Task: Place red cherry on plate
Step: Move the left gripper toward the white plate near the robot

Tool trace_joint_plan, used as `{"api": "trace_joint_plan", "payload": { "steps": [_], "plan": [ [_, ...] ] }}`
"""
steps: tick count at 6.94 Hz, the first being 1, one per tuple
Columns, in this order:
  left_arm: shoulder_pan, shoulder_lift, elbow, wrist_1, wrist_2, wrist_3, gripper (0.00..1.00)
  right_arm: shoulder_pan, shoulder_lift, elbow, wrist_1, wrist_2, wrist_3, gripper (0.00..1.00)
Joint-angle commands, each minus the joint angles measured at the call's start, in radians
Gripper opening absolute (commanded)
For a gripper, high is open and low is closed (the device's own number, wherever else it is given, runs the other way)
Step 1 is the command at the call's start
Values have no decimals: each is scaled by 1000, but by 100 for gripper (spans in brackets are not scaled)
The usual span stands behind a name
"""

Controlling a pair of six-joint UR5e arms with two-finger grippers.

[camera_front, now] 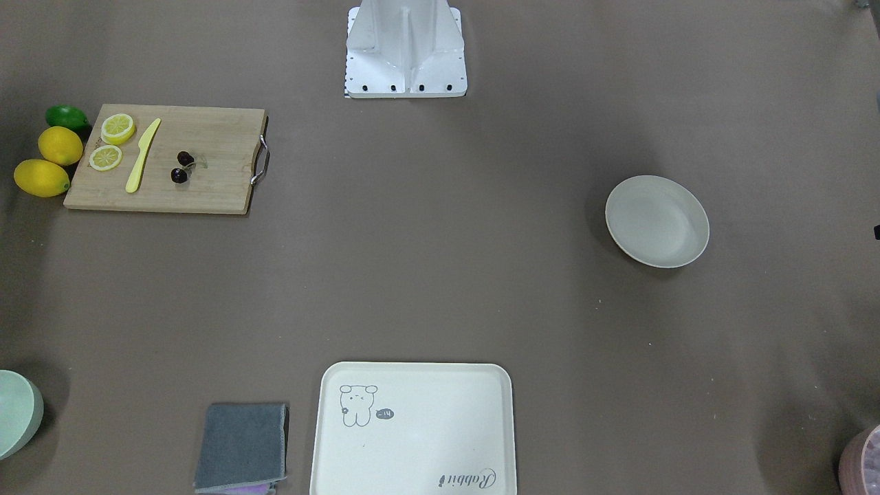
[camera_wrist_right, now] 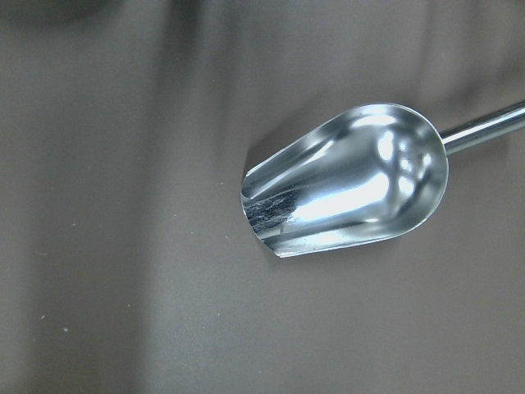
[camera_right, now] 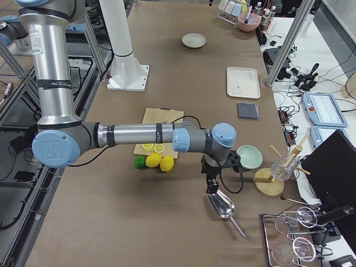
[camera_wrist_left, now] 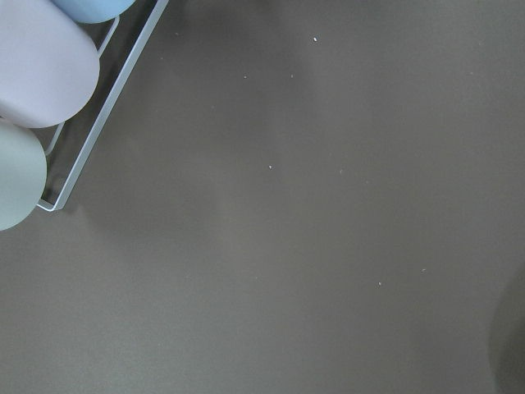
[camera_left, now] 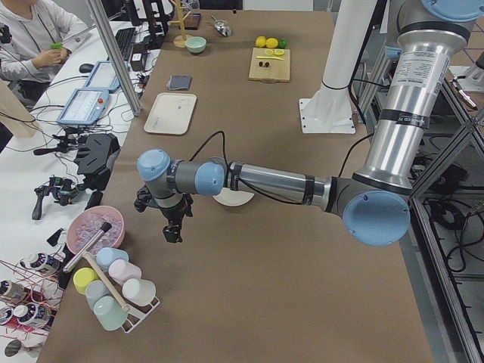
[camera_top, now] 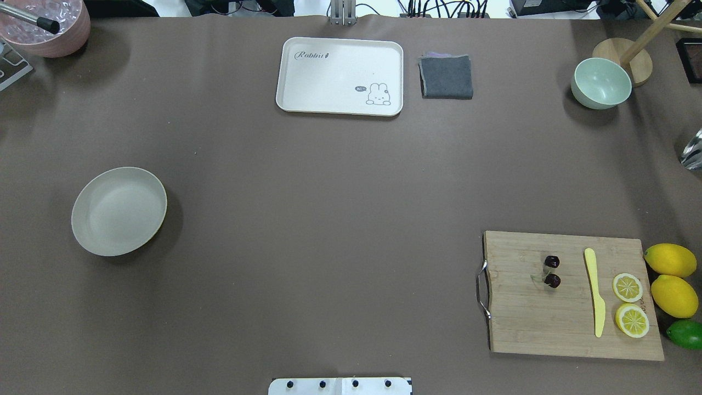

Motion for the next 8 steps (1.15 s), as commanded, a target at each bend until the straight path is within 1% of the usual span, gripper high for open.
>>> {"api": "trace_joint_plan", "payload": {
  "steps": [1, 3, 5, 6, 7, 8],
  "plan": [
    [1, 4, -4, 0, -4, 0, 98, -2, 0, 1, 0, 0, 2, 100],
    [-1, 7, -1, -7, -7, 8, 97, 0, 0, 1, 0, 7, 3, 100],
    [-1, 9, -25, -79, -12, 0, 98, -2, 2, -2, 0, 7, 3, 100],
    [-2, 9, -34, -76, -41, -4, 98, -3, 2, -9, 0, 7, 3, 100],
    [-3, 10, -53, -76, -135, -68, 98, -3, 0, -4, -2, 8, 3, 100],
    [2, 12, -107, -78, -147, -166, 98, -3, 0, -7, -2, 10, 3, 100]
  ]
}}
